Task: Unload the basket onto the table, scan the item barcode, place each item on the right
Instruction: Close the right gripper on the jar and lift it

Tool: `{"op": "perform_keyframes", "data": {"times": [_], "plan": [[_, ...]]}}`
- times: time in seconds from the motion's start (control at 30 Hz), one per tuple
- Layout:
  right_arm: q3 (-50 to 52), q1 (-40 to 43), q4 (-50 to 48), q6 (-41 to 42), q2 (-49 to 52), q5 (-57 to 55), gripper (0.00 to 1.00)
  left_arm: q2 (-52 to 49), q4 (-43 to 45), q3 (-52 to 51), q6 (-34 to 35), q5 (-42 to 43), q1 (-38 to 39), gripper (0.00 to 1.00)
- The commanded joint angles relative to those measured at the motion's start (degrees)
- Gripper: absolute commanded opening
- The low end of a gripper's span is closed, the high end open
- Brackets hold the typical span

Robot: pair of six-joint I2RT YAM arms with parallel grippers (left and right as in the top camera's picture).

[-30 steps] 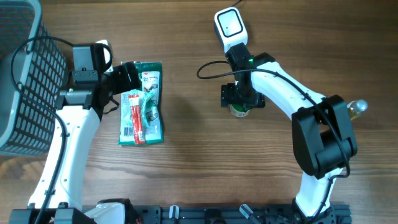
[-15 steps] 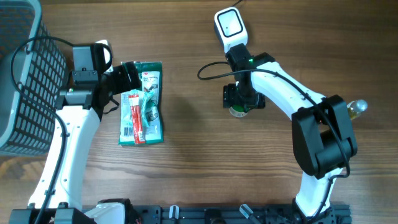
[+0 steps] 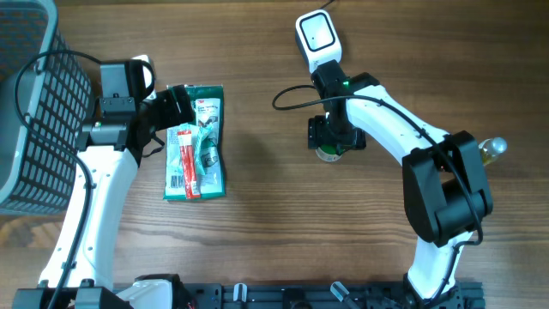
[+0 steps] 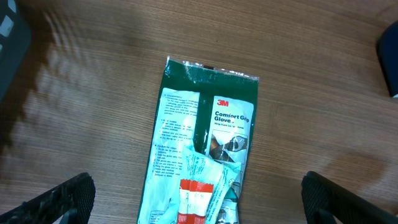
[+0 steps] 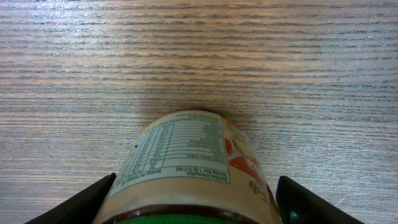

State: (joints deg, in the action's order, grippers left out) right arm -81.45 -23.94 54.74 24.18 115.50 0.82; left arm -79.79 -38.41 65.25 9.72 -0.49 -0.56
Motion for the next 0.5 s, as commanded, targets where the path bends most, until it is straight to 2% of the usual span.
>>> {"op": "perform_keyframes", "data": {"times": [0.0, 0.47], "plan": [[0.59, 0.02, -0.13, -0.17, -0.33, -1.20, 0.81, 0.61, 0.17, 0.63, -0.28, 0.48, -0.31, 1.00], [1.14, 0.02, -1.03, -0.15, -0.33, -1.16, 0.85, 0.61, 0.17, 0.63, -0.28, 0.48, -0.31, 1.00]]}}
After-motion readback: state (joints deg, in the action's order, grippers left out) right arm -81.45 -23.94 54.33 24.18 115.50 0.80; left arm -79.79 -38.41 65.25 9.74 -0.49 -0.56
